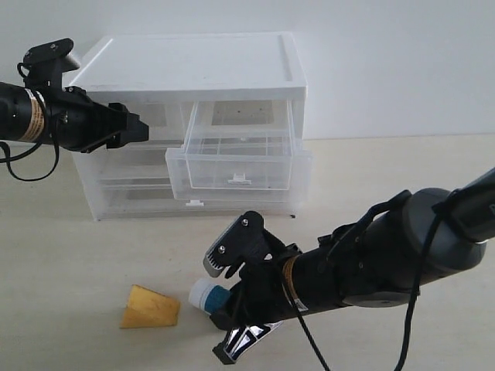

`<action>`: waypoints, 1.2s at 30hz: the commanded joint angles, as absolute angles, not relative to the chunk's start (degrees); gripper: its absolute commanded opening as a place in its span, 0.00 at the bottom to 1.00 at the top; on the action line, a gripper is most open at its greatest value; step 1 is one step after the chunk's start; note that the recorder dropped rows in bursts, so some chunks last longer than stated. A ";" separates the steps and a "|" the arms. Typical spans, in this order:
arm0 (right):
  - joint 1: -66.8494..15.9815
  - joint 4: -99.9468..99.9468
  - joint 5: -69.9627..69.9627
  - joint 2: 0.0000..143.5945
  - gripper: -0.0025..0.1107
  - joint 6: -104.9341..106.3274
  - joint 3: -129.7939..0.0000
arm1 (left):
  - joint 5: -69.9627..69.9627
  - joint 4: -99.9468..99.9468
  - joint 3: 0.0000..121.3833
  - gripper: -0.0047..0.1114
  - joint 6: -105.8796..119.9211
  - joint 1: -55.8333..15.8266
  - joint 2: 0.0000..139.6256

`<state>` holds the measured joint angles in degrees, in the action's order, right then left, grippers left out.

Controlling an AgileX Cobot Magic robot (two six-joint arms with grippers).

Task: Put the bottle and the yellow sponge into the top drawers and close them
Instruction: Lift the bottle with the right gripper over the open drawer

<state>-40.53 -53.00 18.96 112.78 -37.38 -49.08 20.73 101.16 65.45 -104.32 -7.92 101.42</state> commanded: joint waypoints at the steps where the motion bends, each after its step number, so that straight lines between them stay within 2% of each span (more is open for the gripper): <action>1: -40.61 -56.76 16.90 112.69 0.18 -40.10 -49.34 | 19.14 99.95 67.04 0.55 -103.65 -7.89 101.61; 5: -40.61 -56.23 17.72 112.69 0.25 -40.40 -49.34 | 19.40 99.95 67.04 0.55 -103.65 -7.89 101.61; 7: -40.61 -56.23 17.72 112.69 0.24 -40.58 -49.34 | 19.40 99.95 67.04 0.55 -103.65 -7.89 101.61; 9: -40.61 -56.23 17.72 112.69 0.18 -40.58 -49.34 | 19.40 99.95 67.04 0.55 -103.65 -7.89 101.61; 12: -40.61 -56.74 17.72 112.69 0.02 -41.52 -49.34 | 19.40 99.95 67.04 0.55 -103.65 -7.89 101.61; 21: -40.61 -66.85 20.56 109.34 0.02 -52.33 -49.34 | 19.43 99.95 67.04 0.54 -103.65 -7.89 101.61; 31: -40.61 -85.30 21.82 98.43 0.02 -72.13 -49.34 | 19.54 99.95 67.04 0.54 -103.65 -7.89 101.61; 36: -40.61 -85.86 19.47 92.46 0.02 -73.19 -49.34 | 19.95 99.95 67.04 0.54 -103.65 -7.89 101.61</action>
